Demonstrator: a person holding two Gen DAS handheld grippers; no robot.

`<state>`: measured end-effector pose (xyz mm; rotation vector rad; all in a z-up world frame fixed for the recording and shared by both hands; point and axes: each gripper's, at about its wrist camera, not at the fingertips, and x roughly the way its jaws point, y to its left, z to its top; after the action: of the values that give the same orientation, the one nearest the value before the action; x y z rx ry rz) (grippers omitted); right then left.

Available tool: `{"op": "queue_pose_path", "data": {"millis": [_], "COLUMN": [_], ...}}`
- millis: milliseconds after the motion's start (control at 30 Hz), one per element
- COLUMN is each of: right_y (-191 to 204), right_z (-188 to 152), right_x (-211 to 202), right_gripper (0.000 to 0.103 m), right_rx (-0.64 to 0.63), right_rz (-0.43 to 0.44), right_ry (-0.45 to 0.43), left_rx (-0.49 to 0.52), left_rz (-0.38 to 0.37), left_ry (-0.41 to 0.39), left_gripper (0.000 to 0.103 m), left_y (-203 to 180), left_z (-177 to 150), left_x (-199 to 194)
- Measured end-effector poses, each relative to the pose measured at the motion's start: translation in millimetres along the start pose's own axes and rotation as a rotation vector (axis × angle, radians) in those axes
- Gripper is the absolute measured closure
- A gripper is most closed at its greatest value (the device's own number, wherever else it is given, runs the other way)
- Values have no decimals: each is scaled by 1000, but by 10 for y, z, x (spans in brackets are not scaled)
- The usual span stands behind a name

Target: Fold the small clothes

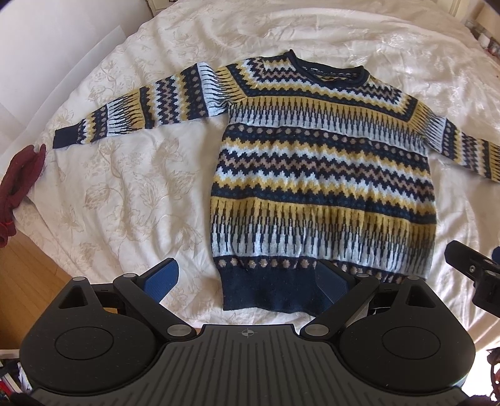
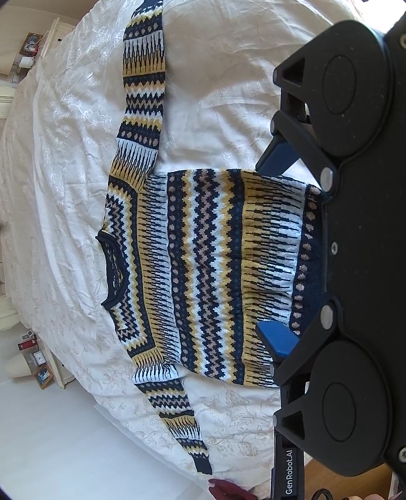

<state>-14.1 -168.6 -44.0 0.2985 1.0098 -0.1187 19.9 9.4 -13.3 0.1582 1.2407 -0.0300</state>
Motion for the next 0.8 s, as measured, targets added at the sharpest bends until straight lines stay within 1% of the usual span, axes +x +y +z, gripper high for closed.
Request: {"op": "queue_pose_path", "data": {"millis": [267,467,533,633,800], "right_y": [-23,-78,-116,-187,-372], "right_z": [124,276,341,447,646], "right_x": [155,309,367,458,586], "right_gripper": [4,4,4,4,4], "right_rx": [25,66,80,93,103], "right_rz": [-13,-33,-50,-83,-151], "right_ry": [38,62,61,55,12], "left_rx": [22,48,69,88,114], "left_rz": [-6,-34,-48,-70,-138], "left_ry": [40,58,53,33,-5], "left_gripper": [8,9,12,12,13], "left_y": [-28,-66,-95,-120,-171], "left_z": [172,419,527,704,1043], "left_x": [164,314,360,428,563]}}
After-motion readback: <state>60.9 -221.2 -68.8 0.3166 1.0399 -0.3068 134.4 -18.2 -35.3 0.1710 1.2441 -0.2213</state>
